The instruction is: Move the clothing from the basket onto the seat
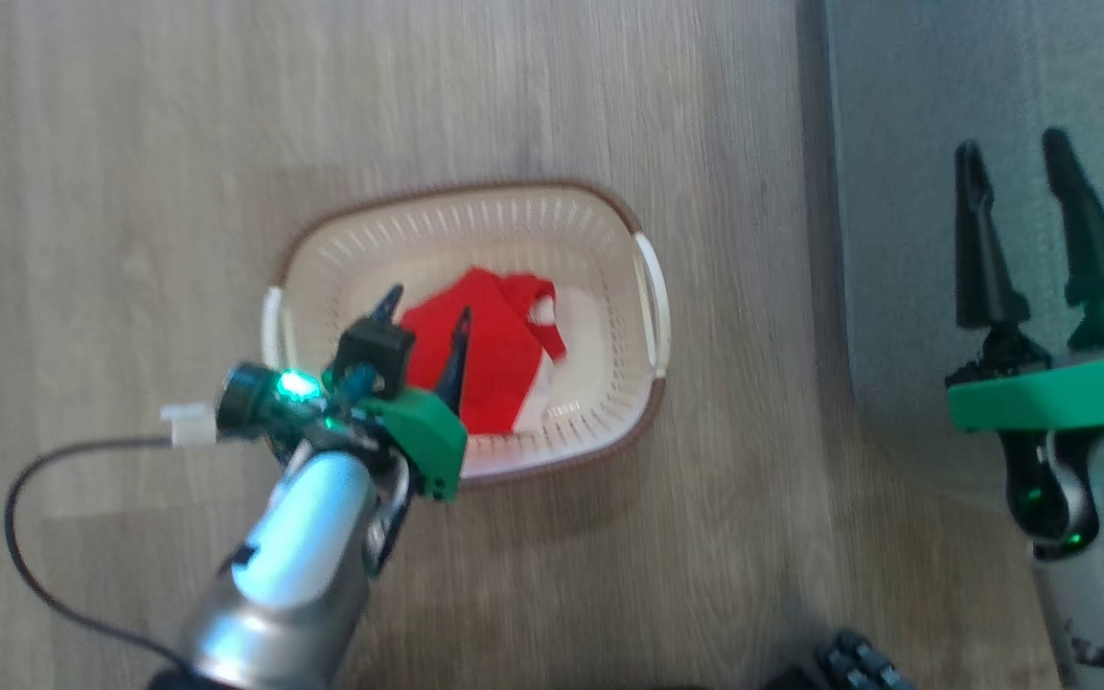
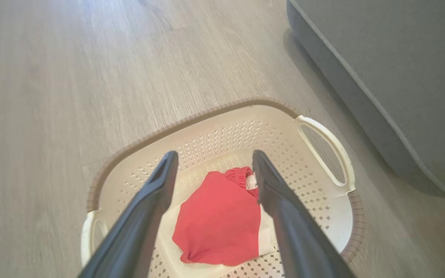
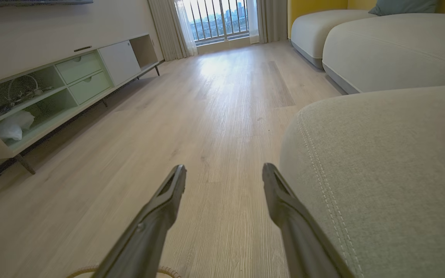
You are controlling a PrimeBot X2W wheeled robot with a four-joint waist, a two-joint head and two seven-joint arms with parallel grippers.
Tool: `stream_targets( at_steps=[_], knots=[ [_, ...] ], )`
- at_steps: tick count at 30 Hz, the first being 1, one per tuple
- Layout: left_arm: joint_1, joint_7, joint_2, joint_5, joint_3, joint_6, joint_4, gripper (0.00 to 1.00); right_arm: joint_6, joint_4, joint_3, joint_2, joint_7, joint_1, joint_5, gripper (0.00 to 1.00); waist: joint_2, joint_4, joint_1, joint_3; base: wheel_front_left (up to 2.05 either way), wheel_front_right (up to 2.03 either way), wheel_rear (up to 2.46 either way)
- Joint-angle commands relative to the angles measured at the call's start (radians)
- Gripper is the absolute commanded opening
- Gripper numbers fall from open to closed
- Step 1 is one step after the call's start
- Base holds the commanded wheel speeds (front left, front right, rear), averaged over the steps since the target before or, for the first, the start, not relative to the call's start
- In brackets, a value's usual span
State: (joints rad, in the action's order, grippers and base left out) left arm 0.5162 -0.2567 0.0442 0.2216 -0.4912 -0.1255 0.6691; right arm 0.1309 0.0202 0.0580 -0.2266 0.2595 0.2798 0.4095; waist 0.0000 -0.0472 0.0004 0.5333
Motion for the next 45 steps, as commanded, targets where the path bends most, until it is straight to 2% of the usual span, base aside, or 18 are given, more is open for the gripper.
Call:
stream_targets(
  at_steps=[1,5,12,15,18,24,27,32,37,41,42,44,45],
  knots=[
    [0.044,-0.005,0.006,-0.018,0.019,0.006,0.017,1.0,0.0,-0.051,0.016,-0.009,0.002,0.019,0.011,1.0,0.0,-0.066,-0.0004,0.151,0.0,0.0,0.0],
    [0.153,-0.005,0.009,-0.073,0.021,0.011,0.117,1.0,0.0,-0.081,0.016,0.0,0.002,0.048,0.017,1.0,0.0,-0.095,-0.0004,0.245,0.0,0.0,0.0],
    [0.328,-0.005,0.021,-0.143,-0.033,0.06,0.393,1.0,0.0,-0.105,0.045,0.032,0.002,0.096,0.015,1.0,0.0,-0.153,-0.0004,0.356,0.0,0.0,0.0],
    [0.39,-0.005,0.032,-0.165,-0.055,0.067,0.485,1.0,0.0,-0.105,0.062,0.051,0.002,0.12,0.018,1.0,0.0,-0.184,-0.0004,0.392,0.0,0.0,0.0],
    [0.446,0.021,0.05,-0.207,-0.095,0.057,0.562,1.0,0.0,-0.107,0.07,0.074,0.002,0.137,0.019,1.0,0.0,-0.21,-0.0004,0.422,0.0,0.0,0.0],
    [0.505,0.103,0.092,-0.219,-0.107,0.021,0.608,1.0,0.0,-0.099,0.102,0.104,0.002,0.153,0.01,1.0,0.0,-0.258,-0.0004,0.472,0.0,0.0,0.0],
    [0.509,0.153,0.098,-0.203,-0.096,0.016,0.614,1.0,0.0,-0.098,0.101,0.109,0.002,0.152,0.011,1.0,0.0,-0.262,-0.0004,0.48,0.0,0.0,0.0],
    [0.526,0.229,0.123,-0.199,-0.096,-0.017,0.619,1.0,0.0,-0.103,0.098,0.122,0.002,0.146,0.008,1.0,0.0,-0.267,-0.0004,0.497,0.0,0.0,0.0],
    [0.537,0.311,0.128,-0.19,-0.105,0.003,0.621,1.0,0.0,-0.111,0.098,0.13,0.002,0.137,0.007,1.0,0.0,-0.266,-0.0004,0.511,0.0,0.0,0.0],
    [0.545,0.326,0.131,-0.194,-0.12,0.007,0.621,1.0,0.0,-0.107,0.098,0.133,0.002,0.138,0.007,1.0,0.0,-0.265,-0.0004,0.515,0.0,0.0,0.0],
    [0.544,0.336,0.131,-0.196,-0.125,0.011,0.621,0.86,0.0,-0.106,0.1,0.134,0.002,0.139,0.007,1.0,0.0,-0.265,-0.0004,0.516,0.0,0.0,0.0],
    [0.544,0.349,0.131,-0.195,-0.132,0.021,0.621,0.0,0.0,-0.105,0.102,0.136,0.002,0.142,0.006,1.0,0.0,-0.264,-0.0004,0.517,0.0,0.0,0.0],
    [0.544,0.349,0.131,-0.193,-0.133,0.024,0.621,0.0,0.0,-0.105,0.102,0.136,0.002,0.143,0.006,1.0,0.0,-0.264,-0.0004,0.517,0.0,0.0,0.0]
  ],
)
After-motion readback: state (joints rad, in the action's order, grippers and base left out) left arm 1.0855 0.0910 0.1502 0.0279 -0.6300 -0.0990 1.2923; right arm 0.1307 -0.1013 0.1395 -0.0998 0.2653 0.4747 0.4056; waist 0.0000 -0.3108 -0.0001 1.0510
